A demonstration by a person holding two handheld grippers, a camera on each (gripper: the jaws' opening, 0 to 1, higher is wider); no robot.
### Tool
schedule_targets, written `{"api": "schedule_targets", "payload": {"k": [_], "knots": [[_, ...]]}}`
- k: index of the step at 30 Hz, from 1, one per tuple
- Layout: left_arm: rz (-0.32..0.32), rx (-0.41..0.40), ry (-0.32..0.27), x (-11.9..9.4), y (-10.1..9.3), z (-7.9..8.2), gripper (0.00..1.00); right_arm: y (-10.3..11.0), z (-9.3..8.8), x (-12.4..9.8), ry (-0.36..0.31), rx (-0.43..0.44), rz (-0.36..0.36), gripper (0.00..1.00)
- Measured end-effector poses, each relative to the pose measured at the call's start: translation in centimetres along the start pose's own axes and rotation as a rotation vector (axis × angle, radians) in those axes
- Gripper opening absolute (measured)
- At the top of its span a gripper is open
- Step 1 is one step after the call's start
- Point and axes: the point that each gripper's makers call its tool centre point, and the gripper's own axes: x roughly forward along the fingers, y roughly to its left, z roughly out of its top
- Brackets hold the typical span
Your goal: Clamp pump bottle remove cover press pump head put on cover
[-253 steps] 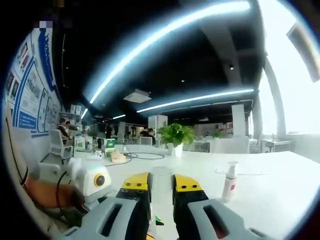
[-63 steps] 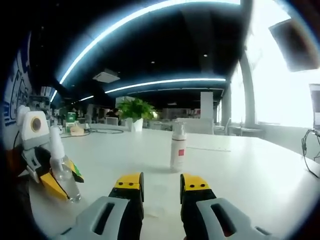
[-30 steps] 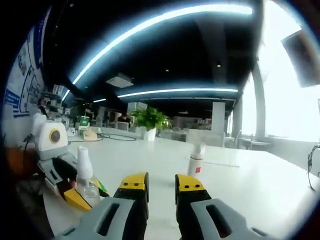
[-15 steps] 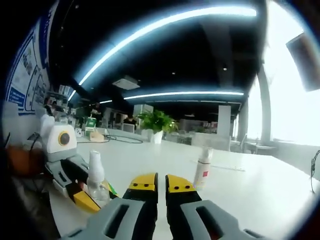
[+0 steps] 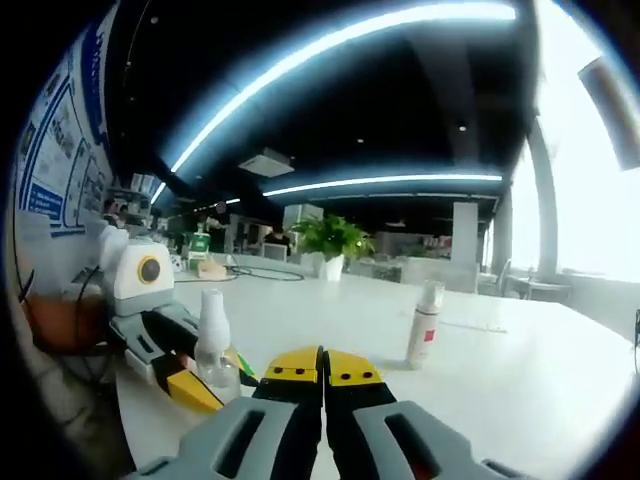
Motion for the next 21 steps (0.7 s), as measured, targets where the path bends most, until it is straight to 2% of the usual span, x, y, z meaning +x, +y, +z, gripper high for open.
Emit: {"api": "schedule_targets", "payload": {"k": [5,14,21], "knots": [[0.001,0.0,0.0,0.0,0.0,0.0,0.16,0.4,-0.7,-0.6,0.029,-0.015,0.005,0.0],[0.002,0.004,-0.001,0.0,0.1,-0.1,0.16,0.0,-1.7,-1.3,0.054,-0.009,-0.004,0.0],[0.004,0.006,-0.001,0.0,0.1,0.0,0.16,0.5,-2.5,-1.8,0.07,-0.03,0.027,0.0]]}}
